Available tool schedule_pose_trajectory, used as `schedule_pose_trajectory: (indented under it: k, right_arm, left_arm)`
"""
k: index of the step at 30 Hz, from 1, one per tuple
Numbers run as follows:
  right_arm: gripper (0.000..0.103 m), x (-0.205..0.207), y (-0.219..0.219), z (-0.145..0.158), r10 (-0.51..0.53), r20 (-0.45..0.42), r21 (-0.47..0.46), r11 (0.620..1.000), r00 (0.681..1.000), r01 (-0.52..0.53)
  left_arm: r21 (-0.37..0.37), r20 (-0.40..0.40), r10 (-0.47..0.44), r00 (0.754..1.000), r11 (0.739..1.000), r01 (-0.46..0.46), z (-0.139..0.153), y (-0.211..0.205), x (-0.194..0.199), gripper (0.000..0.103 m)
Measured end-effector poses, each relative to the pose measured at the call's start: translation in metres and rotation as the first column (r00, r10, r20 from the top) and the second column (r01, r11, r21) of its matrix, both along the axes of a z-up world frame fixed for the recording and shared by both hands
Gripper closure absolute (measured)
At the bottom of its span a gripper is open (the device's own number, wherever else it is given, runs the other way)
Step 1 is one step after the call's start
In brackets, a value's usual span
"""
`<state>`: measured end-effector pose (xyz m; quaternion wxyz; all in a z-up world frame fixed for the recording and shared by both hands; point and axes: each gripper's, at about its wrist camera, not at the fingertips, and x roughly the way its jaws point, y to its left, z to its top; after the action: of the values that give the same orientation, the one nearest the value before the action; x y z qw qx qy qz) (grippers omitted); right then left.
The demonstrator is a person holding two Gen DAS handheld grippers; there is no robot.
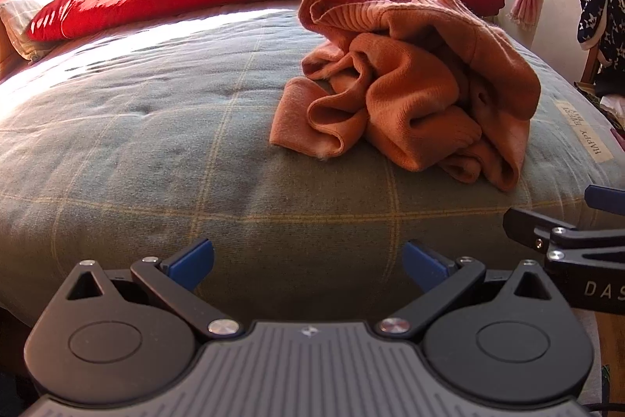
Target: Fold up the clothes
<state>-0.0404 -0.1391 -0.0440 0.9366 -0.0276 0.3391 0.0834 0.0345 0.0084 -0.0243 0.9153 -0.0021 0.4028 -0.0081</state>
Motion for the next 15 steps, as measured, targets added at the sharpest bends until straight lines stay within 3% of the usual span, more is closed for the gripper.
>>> schedule_pose_trajectory:
  k: [15]
  right_arm:
    - [0.000, 0.037, 0.011, -0.011, 0.017, -0.065, 0.009, 1.000, 0.998, -0.016]
  left_arm:
    - [-0.081, -0.077, 0.030, 0.997, 0.996, -0.036, -0.015, 0.026, 0.032, 0.000]
